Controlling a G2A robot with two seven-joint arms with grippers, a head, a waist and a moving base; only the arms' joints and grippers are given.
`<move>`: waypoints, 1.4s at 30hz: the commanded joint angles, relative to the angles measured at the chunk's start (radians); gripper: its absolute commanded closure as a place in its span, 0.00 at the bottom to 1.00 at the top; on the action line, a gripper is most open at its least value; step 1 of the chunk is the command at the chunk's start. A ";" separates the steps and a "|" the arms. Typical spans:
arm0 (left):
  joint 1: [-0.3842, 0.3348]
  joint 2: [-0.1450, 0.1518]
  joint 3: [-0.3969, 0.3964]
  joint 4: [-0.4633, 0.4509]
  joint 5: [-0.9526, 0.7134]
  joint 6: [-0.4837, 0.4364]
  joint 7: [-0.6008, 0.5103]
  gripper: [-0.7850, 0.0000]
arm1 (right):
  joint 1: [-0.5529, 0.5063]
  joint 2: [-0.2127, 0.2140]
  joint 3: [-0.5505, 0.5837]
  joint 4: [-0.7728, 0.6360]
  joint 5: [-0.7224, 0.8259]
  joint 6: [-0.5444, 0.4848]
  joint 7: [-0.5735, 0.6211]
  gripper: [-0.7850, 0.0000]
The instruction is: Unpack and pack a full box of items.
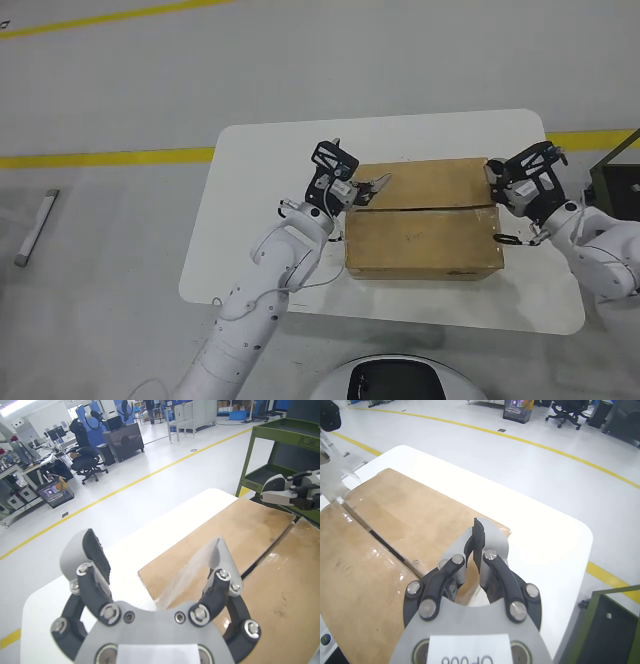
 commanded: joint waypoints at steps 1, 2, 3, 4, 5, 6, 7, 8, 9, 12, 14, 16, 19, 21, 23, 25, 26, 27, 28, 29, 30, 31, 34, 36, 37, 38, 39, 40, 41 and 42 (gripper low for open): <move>-0.018 -0.009 0.026 0.010 0.001 -0.005 0.000 0.00 | -0.017 0.003 0.042 -0.004 0.005 0.001 -0.002 1.00; -0.029 -0.016 0.045 0.014 -0.001 -0.007 0.002 0.00 | -0.030 0.005 0.071 -0.003 0.009 0.006 -0.004 1.00; -0.037 -0.020 0.058 0.019 0.001 -0.009 0.001 0.00 | -0.040 0.006 0.089 -0.004 0.014 0.008 -0.005 1.00; -0.045 -0.025 0.072 0.022 0.008 -0.013 0.000 0.00 | -0.051 0.007 0.107 -0.003 0.020 0.010 -0.006 1.00; -0.050 -0.028 0.082 0.025 0.012 -0.015 0.001 0.00 | -0.057 0.007 0.118 -0.004 0.020 0.010 -0.006 1.00; -0.056 -0.033 0.096 0.029 0.014 -0.017 0.001 0.00 | -0.068 0.008 0.134 -0.005 0.024 0.008 -0.008 1.00; -0.062 -0.039 0.109 0.034 0.016 -0.019 0.001 0.00 | -0.079 0.009 0.148 -0.005 0.027 0.008 -0.010 1.00; -0.069 -0.044 0.123 0.039 0.021 -0.018 0.000 0.00 | -0.090 0.009 0.161 -0.006 0.028 0.008 -0.013 1.00; -0.075 -0.049 0.136 0.043 0.024 -0.019 0.001 0.00 | -0.101 0.010 0.173 -0.008 0.032 0.006 -0.016 1.00; -0.093 -0.066 0.173 0.061 0.025 -0.019 0.000 0.00 | -0.134 0.010 0.206 -0.011 0.043 0.005 -0.024 1.00; -0.106 -0.078 0.198 0.071 0.023 -0.021 -0.001 0.00 | -0.156 0.010 0.229 -0.014 0.051 0.001 -0.030 1.00; -0.118 -0.091 0.221 0.081 0.021 -0.022 -0.003 0.00 | -0.177 0.011 0.252 -0.014 0.059 -0.003 -0.038 1.00; -0.138 -0.110 0.258 0.099 0.027 -0.017 -0.008 0.00 | -0.205 0.011 0.286 -0.011 0.071 -0.011 -0.046 1.00; -0.152 -0.124 0.281 0.115 0.030 -0.014 -0.010 0.00 | -0.224 0.011 0.306 -0.010 0.080 -0.020 -0.053 1.00; -0.166 -0.139 0.301 0.132 0.035 -0.004 -0.011 0.00 | -0.241 0.011 0.325 -0.010 0.088 -0.029 -0.059 1.00; -0.181 -0.154 0.318 0.148 0.037 0.006 -0.008 0.00 | -0.257 0.010 0.339 -0.010 0.094 -0.039 -0.066 1.00; -0.189 -0.161 0.325 0.154 0.041 0.012 -0.008 0.00 | -0.265 0.010 0.344 -0.010 0.097 -0.043 -0.066 0.99; -0.197 -0.167 0.330 0.160 0.050 0.020 -0.010 0.00 | -0.271 0.010 0.350 -0.012 0.100 -0.046 -0.067 0.94; -0.202 -0.173 0.334 0.163 0.054 0.027 -0.012 0.00 | -0.277 0.010 0.354 -0.014 0.106 -0.053 -0.066 0.91; -0.205 -0.177 0.334 0.166 0.054 0.032 -0.014 0.00 | -0.283 0.010 0.358 -0.016 0.115 -0.065 -0.062 0.82; -0.206 -0.181 0.329 0.169 0.053 0.039 -0.022 0.00 | -0.288 0.011 0.363 -0.019 0.123 -0.084 -0.051 0.71; -0.205 -0.182 0.325 0.167 0.052 0.042 -0.029 0.00 | -0.290 0.011 0.366 -0.020 0.132 -0.094 -0.047 0.63; -0.192 -0.181 0.291 0.149 0.054 0.064 -0.070 0.00 | -0.294 0.014 0.375 -0.024 0.191 -0.151 -0.010 0.00; -0.176 -0.174 0.258 0.125 0.066 0.071 -0.105 0.00 | -0.290 0.015 0.380 -0.020 0.254 -0.183 0.019 0.00; -0.163 -0.169 0.239 0.106 0.069 0.070 -0.122 0.00 | -0.286 0.017 0.384 -0.018 0.284 -0.195 0.038 0.00; -0.147 -0.162 0.215 0.086 0.071 0.067 -0.141 0.00 | -0.280 0.018 0.388 -0.017 0.311 -0.209 0.060 0.00; -0.130 -0.154 0.189 0.065 0.079 0.064 -0.164 0.00 | -0.273 0.021 0.394 -0.021 0.317 -0.225 0.082 0.00; -0.111 -0.146 0.163 0.041 0.084 0.058 -0.187 0.00 | -0.267 0.024 0.402 -0.023 0.302 -0.229 0.100 0.00; -0.088 -0.138 0.132 0.014 0.090 0.052 -0.213 0.00 | -0.265 0.025 0.406 -0.026 0.283 -0.225 0.110 0.00; -0.063 -0.128 0.100 -0.012 0.095 0.047 -0.243 0.00 | -0.265 0.025 0.406 -0.026 0.283 -0.225 0.110 0.00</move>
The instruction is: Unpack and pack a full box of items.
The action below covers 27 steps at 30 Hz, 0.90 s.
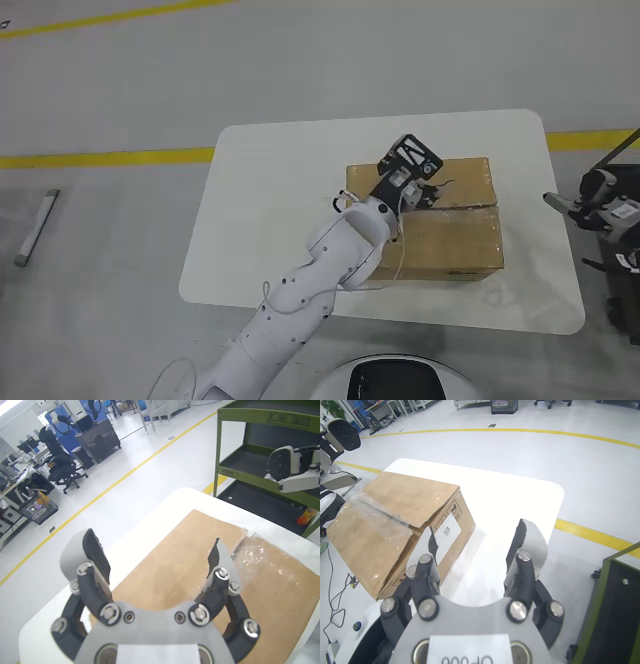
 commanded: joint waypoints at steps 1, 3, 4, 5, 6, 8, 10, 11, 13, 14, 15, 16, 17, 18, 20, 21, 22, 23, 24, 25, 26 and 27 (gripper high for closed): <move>0.053 0.018 -0.066 -0.060 0.008 -0.014 -0.063 0.00 | 0.000 0.000 0.000 0.000 -0.010 0.002 -0.004 0.00; 0.122 0.039 -0.148 -0.140 0.018 -0.023 -0.126 0.00 | 0.000 0.000 0.000 0.000 -0.010 0.002 -0.004 0.00; 0.143 0.045 -0.170 -0.163 0.021 -0.028 -0.143 0.00 | 0.000 0.000 0.000 0.000 -0.010 0.002 -0.004 0.00; 0.174 0.053 -0.201 -0.193 0.033 -0.034 -0.170 0.00 | 0.000 0.000 0.000 0.000 -0.010 0.002 -0.004 0.00; 0.214 0.063 -0.241 -0.237 0.045 -0.039 -0.196 0.00 | 0.000 0.000 0.000 0.000 -0.010 0.002 -0.004 0.00; 0.263 0.073 -0.287 -0.286 0.057 -0.049 -0.220 0.00 | -0.002 -0.001 -0.004 -0.008 -0.002 0.009 -0.015 0.00; 0.315 0.083 -0.339 -0.336 0.057 -0.057 -0.247 0.00 | -0.001 -0.003 -0.011 -0.016 0.048 0.025 -0.013 0.00; 0.336 0.087 -0.360 -0.357 0.055 -0.063 -0.259 0.00 | 0.004 -0.003 -0.019 -0.014 0.097 0.038 0.008 0.00; 0.370 0.093 -0.396 -0.389 0.047 -0.071 -0.276 0.00 | 0.028 -0.001 -0.025 -0.017 0.190 0.063 0.069 0.00; 0.382 0.096 -0.409 -0.402 0.040 -0.076 -0.284 0.00 | 0.042 0.001 -0.033 -0.018 0.254 0.076 0.112 0.00; 0.391 0.097 -0.421 -0.412 0.032 -0.079 -0.287 0.00 | 0.059 0.003 -0.044 -0.017 0.340 0.089 0.163 0.00; 0.399 0.098 -0.431 -0.420 0.018 -0.083 -0.292 0.00 | 0.083 0.006 -0.048 -0.014 0.417 0.108 0.217 0.00; 0.404 0.099 -0.441 -0.427 0.004 -0.084 -0.294 0.00 | 0.107 0.008 -0.056 -0.006 0.500 0.139 0.269 0.00; 0.408 0.100 -0.448 -0.433 -0.001 -0.088 -0.297 0.00 | 0.135 0.011 -0.067 0.004 0.578 0.177 0.333 0.05; 0.413 0.102 -0.455 -0.439 -0.006 -0.094 -0.297 0.00 | 0.199 0.017 -0.088 0.033 0.697 0.240 0.436 0.33; 0.413 0.102 -0.455 -0.439 -0.006 -0.094 -0.297 0.00 | 0.228 0.021 -0.106 0.046 0.729 0.261 0.484 0.46; 0.413 0.102 -0.455 -0.439 -0.006 -0.094 -0.297 0.00 | 0.258 0.023 -0.120 0.060 0.761 0.274 0.513 0.53; 0.413 0.102 -0.455 -0.439 -0.006 -0.094 -0.297 0.00 | 0.281 0.024 -0.133 0.075 0.781 0.290 0.528 0.54; 0.413 0.102 -0.455 -0.439 -0.006 -0.094 -0.297 0.00 | 0.307 0.026 -0.154 0.088 0.808 0.306 0.553 0.54; 0.413 0.102 -0.455 -0.439 -0.006 -0.094 -0.297 0.00 | 0.318 0.027 -0.164 0.093 0.814 0.307 0.566 0.52; 0.413 0.102 -0.455 -0.439 -0.006 -0.094 -0.297 0.00 | 0.333 0.028 -0.177 0.104 0.808 0.305 0.578 0.50; 0.413 0.102 -0.455 -0.439 -0.006 -0.094 -0.297 0.00 | 0.343 0.030 -0.192 0.116 0.784 0.301 0.587 0.34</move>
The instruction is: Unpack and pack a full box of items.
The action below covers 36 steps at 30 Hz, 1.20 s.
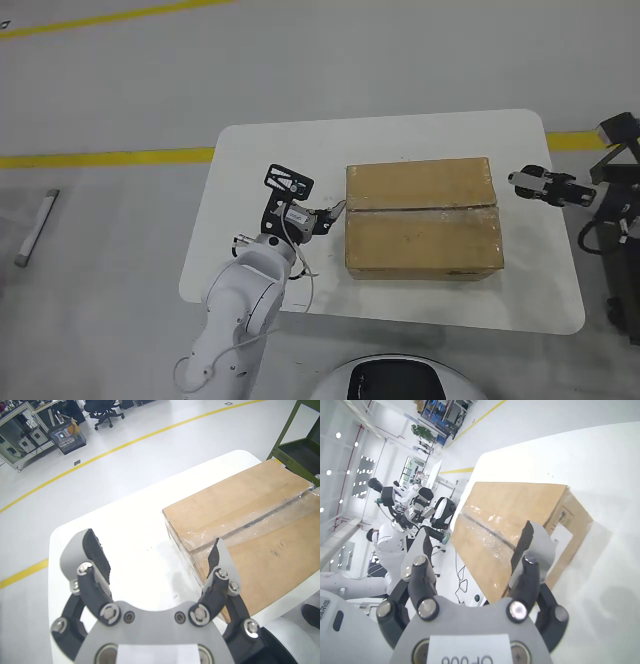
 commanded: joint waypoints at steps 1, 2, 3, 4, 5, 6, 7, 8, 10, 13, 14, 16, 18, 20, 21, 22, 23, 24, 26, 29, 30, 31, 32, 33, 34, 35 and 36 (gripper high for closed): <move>0.000 0.000 0.000 0.000 0.000 0.000 0.000 0.00 | 0.018 0.002 -0.031 0.026 -0.033 -0.003 0.012 0.28; 0.000 0.000 0.000 0.000 0.000 0.000 0.000 0.00 | 0.026 0.002 -0.049 0.047 -0.030 0.005 0.011 0.28; 0.000 0.000 0.000 0.000 0.000 0.000 0.000 0.00 | 0.036 0.002 -0.065 0.060 -0.038 0.007 0.016 0.41; 0.000 0.000 0.000 0.000 0.000 0.000 0.000 0.00 | 0.045 0.003 -0.080 0.072 -0.048 0.005 0.021 0.48; 0.000 0.000 0.000 0.000 0.000 0.000 0.000 0.00 | 0.054 0.003 -0.092 0.089 -0.048 0.012 0.019 0.50; 0.000 0.000 0.000 0.000 0.000 0.000 0.000 0.00 | 0.066 0.003 -0.107 0.100 -0.059 0.016 0.020 0.51; 0.000 0.000 0.000 0.000 0.000 0.000 0.000 0.00 | 0.072 0.004 -0.113 0.105 -0.062 0.017 0.017 0.53; 0.000 0.000 0.000 0.000 0.000 0.000 0.000 0.00 | 0.079 0.004 -0.123 0.112 -0.061 0.018 0.015 0.54; 0.000 0.000 0.000 0.000 0.000 0.000 0.000 0.00 | 0.093 0.005 -0.138 0.120 -0.086 0.021 0.016 0.52; 0.000 0.000 0.000 0.000 0.000 0.000 0.000 0.00 | 0.108 0.006 -0.163 0.136 -0.105 0.029 0.009 0.51; 0.000 0.000 0.000 0.000 0.000 0.000 0.000 0.00 | 0.113 0.008 -0.172 0.139 -0.127 0.033 0.010 0.51; 0.000 0.000 0.000 0.000 0.000 0.000 0.000 0.00 | 0.123 0.010 -0.188 0.140 -0.170 0.030 0.004 0.51; 0.000 0.000 0.000 0.000 0.000 0.000 0.000 0.00 | 0.128 0.010 -0.200 0.146 -0.172 0.031 0.001 0.48; 0.000 0.000 0.000 0.000 0.000 0.000 0.000 0.00 | 0.132 0.012 -0.206 0.147 -0.186 0.033 0.002 0.45; 0.000 0.000 0.000 0.000 0.000 0.000 0.000 0.00 | 0.134 0.012 -0.208 0.148 -0.183 0.034 0.002 0.44; 0.000 0.000 0.000 0.000 0.000 0.000 0.000 0.00 | 0.135 0.013 -0.210 0.147 -0.183 0.034 0.004 0.43; 0.000 0.000 0.000 0.000 0.000 0.000 0.000 0.00 | 0.136 0.014 -0.211 0.146 -0.183 0.034 0.006 0.40; 0.000 0.000 0.000 0.000 0.000 0.000 0.000 0.00 | 0.137 0.015 -0.212 0.145 -0.183 0.036 0.007 0.41; 0.000 0.000 0.000 0.000 0.000 0.000 0.000 0.00 | 0.141 0.017 -0.213 0.141 -0.186 0.039 0.016 0.40; 0.000 0.000 0.000 0.000 0.000 0.000 0.000 0.00 | 0.141 0.021 -0.202 0.136 -0.164 0.043 0.027 0.34; 0.000 0.000 0.000 0.000 0.000 0.000 0.000 0.00 | 0.139 0.023 -0.197 0.135 -0.158 0.043 0.034 0.34; 0.000 0.000 0.000 0.000 0.000 0.000 0.000 0.00 | 0.137 0.025 -0.191 0.133 -0.154 0.042 0.040 0.35; 0.000 0.000 0.000 0.000 0.000 0.000 0.000 0.00 | 0.133 0.027 -0.184 0.136 -0.149 0.041 0.049 0.36; 0.000 0.000 0.000 0.000 0.000 0.000 0.000 0.00 | 0.132 0.028 -0.182 0.138 -0.149 0.043 0.052 0.39; 0.000 0.000 0.000 0.000 0.000 0.000 0.000 0.00 | 0.130 0.030 -0.182 0.139 -0.159 0.041 0.056 0.41; 0.000 0.000 0.000 0.000 0.000 0.000 0.000 0.00 | 0.129 0.031 -0.183 0.140 -0.162 0.039 0.055 0.47; 0.000 0.000 0.000 0.000 0.000 0.000 0.000 0.00 | 0.130 0.032 -0.186 0.140 -0.162 0.035 0.052 0.50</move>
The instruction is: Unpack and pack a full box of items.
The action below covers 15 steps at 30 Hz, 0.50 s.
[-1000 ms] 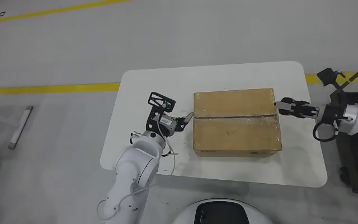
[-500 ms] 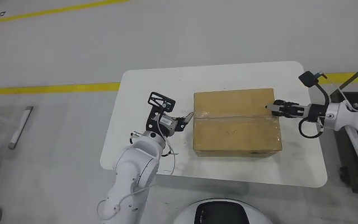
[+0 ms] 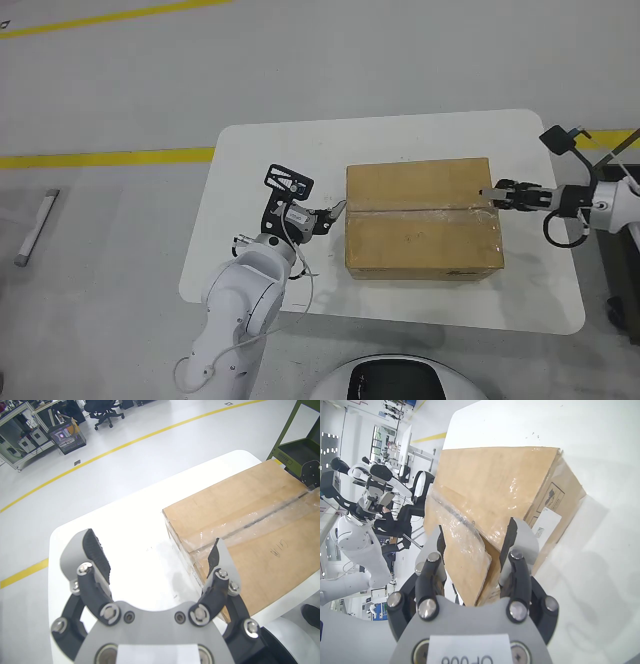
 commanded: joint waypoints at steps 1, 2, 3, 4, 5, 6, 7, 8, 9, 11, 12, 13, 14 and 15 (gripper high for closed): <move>0.000 0.000 0.000 0.000 0.000 0.000 0.000 0.00 | 0.001 0.001 -0.005 0.001 -0.002 -0.006 -0.008 0.51; 0.000 0.000 0.000 0.000 0.000 0.000 0.000 0.00 | 0.003 0.001 -0.008 0.000 -0.010 -0.011 -0.017 0.52; 0.000 0.000 0.000 0.000 0.000 0.000 0.000 0.00 | 0.005 0.002 -0.013 0.000 -0.015 -0.016 -0.024 0.53; 0.000 0.000 0.000 0.000 0.000 0.000 0.000 0.00 | 0.008 0.002 -0.020 -0.002 -0.020 -0.020 -0.026 0.53; 0.000 0.000 0.000 0.000 0.000 0.000 0.000 0.00 | 0.011 0.002 -0.025 0.000 -0.020 -0.020 -0.029 0.53; 0.000 0.000 0.000 0.000 0.000 0.000 0.000 0.00 | 0.016 0.002 -0.032 -0.001 -0.018 -0.023 -0.029 0.54; 0.000 0.000 0.000 0.000 0.000 0.000 0.000 0.00 | 0.020 0.002 -0.037 0.000 -0.019 -0.024 -0.028 0.54; 0.000 0.000 0.000 0.000 0.000 0.000 0.000 0.00 | 0.026 0.003 -0.044 0.002 -0.027 -0.024 -0.029 0.55; 0.000 0.000 0.000 0.000 0.000 0.000 0.000 0.00 | 0.030 0.003 -0.050 0.005 -0.029 -0.024 -0.028 0.55; 0.000 0.000 0.000 0.000 0.000 0.000 0.000 0.00 | 0.040 0.004 -0.064 0.013 -0.032 -0.025 -0.025 0.55; 0.000 0.000 0.000 0.000 0.000 0.000 0.000 0.00 | 0.044 0.004 -0.070 0.017 -0.034 -0.027 -0.023 0.55; 0.000 0.000 0.000 0.000 0.000 0.000 0.000 0.00 | 0.049 0.004 -0.075 0.021 -0.035 -0.029 -0.023 0.55; 0.000 0.000 0.000 0.000 0.000 0.000 0.000 0.00 | 0.054 0.005 -0.081 0.026 -0.038 -0.031 -0.020 0.56; 0.000 0.000 0.000 0.000 0.000 0.000 0.000 0.00 | 0.056 0.005 -0.084 0.028 -0.039 -0.033 -0.019 0.57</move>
